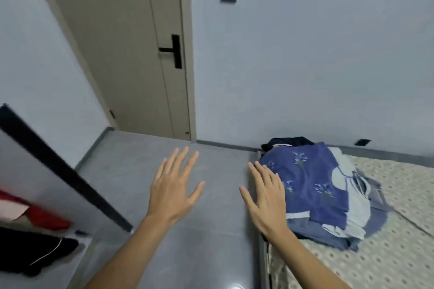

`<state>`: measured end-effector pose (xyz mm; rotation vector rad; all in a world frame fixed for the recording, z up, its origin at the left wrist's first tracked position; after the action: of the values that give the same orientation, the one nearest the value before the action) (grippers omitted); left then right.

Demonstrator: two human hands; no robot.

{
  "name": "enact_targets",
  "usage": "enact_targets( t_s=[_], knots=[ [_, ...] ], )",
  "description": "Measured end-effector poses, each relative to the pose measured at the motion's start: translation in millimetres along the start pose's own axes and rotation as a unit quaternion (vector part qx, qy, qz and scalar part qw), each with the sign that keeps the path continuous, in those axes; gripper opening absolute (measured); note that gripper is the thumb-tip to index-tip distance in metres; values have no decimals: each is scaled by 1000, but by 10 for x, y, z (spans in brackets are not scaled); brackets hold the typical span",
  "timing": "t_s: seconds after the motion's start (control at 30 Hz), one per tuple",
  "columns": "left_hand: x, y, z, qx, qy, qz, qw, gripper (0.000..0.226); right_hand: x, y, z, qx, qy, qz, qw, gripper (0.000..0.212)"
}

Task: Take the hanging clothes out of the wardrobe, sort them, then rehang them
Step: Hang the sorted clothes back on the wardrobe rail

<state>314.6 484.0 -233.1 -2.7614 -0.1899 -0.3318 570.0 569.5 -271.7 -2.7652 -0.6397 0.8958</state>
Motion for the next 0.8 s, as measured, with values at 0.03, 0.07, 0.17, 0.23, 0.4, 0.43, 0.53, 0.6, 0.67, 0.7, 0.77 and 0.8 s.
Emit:
enact_targets(
  t_s=[0.03, 0.07, 0.17, 0.23, 0.4, 0.43, 0.53, 0.6, 0.67, 0.7, 0.77, 0.8],
  knots=[
    [178, -128, 130, -6, 6, 13, 1000, 74, 208, 14, -112, 12, 2, 21, 1000, 65],
    [257, 41, 109, -8, -1, 26, 1000, 75, 210, 248, -197, 25, 14, 21, 999, 66],
    [955, -299, 480, -36, 5, 75, 997, 74, 987, 294, -624, 38, 24, 68, 997, 65],
    [1438, -647, 729, -57, 13, 105, 993, 74, 1482, 162, -921, 56, 24, 101, 993, 65],
    [2283, -1450, 1242, -97, 11, 175, 980, 74, 2419, -45, -1410, 98, 17, 179, 979, 65],
    [2419, -1584, 1335, -103, 9, 191, 976, 74, 2582, -53, -1456, 107, 16, 196, 975, 65],
    [2807, -1998, 1657, -118, 11, 234, 965, 74, 3030, -39, -1502, 140, 4, 241, 960, 64],
    [3059, -2292, 1915, -127, 12, 265, 956, 73, 3312, -86, -1513, 155, 1, 271, 950, 64],
    [3290, -2586, 2220, -147, 24, 298, 943, 73, 3591, -167, -1492, 165, 6, 299, 940, 64],
    [3396, -2739, 2398, -157, 32, 315, 935, 72, 3738, -218, -1468, 166, 6, 314, 935, 65],
    [3597, -3035, 2795, -178, 41, 348, 920, 72, 4073, -341, -1390, 166, 4, 343, 925, 65],
    [3688, -3184, 3026, -187, 46, 366, 910, 72, 4257, -407, -1340, 165, 2, 358, 919, 64]
  ],
)
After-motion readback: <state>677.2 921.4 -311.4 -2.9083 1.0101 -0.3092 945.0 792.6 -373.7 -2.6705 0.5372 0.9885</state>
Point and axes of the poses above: each hand's wrist, its own y-axis away from the middle knuckle, its own z-axis out of the palm, x = y × z, the point moved 1 cm from there along -y, towards the middle knuckle, and after that the axes turned 3 degrees about -y, right-handed, at the moved point
